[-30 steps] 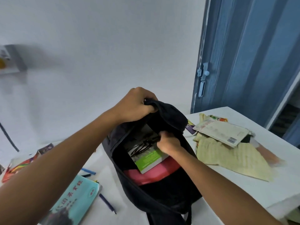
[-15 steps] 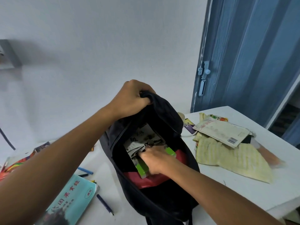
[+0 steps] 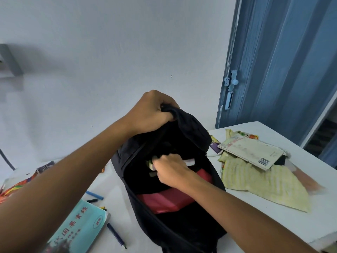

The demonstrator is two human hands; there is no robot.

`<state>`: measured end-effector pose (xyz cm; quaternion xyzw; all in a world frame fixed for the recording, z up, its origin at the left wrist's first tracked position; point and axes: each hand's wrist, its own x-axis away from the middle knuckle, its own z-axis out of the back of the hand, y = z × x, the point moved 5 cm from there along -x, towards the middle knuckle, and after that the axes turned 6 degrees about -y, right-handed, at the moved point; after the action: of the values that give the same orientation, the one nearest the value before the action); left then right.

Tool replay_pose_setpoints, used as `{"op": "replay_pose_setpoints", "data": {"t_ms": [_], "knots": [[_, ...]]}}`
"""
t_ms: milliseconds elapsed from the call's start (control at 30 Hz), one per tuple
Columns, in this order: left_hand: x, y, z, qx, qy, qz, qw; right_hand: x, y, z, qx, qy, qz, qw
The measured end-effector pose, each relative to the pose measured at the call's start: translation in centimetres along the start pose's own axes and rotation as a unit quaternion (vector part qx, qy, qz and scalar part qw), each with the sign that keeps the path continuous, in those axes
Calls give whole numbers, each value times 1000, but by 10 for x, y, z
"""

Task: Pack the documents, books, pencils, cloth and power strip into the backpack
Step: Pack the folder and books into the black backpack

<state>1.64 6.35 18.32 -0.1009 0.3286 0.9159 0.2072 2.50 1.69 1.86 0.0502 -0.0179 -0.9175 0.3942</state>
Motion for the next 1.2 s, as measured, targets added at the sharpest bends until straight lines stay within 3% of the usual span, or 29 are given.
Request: {"op": "replay_pose_setpoints", "data": {"t_ms": [133,200,433,533,633,733,800,900,967,1000,1033,1100,1133,1200], "knots": [[1,2,-5,1,-22,0,1000,-24,16,-34,-47,-131,-46,989],[2,2,-10,2,-32,-2,999,-30,24,-50,-63,-159,-68,983],[2,-3,-19,13,-48,11,999,-44,49,-64,-209,-117,-145,960],[1,-3,-24,13,-59,13,998,-42,53,-61,-200,-87,-180,959],[0,-8,-30,17,-72,18,997,-37,39,-57,-163,-107,-157,968],[-4,-25,-38,34,-82,41,995,-20,19,-39,-253,-201,-44,945],[-11,-37,-45,55,-91,59,993,6,13,-12,-341,-270,51,899],[-23,-58,-58,68,-122,90,986,55,29,35,-562,-359,150,730],[-29,-78,-77,51,-163,114,979,76,66,56,-684,-309,164,640],[-29,-89,-88,24,-181,127,975,80,91,61,-728,-245,119,629],[-30,-101,-101,3,-202,146,968,84,123,57,-750,-150,28,644],[-22,-125,-127,26,-233,187,954,99,195,32,-705,57,-219,672],[-16,-132,-138,55,-246,191,949,112,229,13,-654,130,-337,665],[-5,-143,-150,106,-237,191,947,139,278,-28,-534,177,-506,654]]}}
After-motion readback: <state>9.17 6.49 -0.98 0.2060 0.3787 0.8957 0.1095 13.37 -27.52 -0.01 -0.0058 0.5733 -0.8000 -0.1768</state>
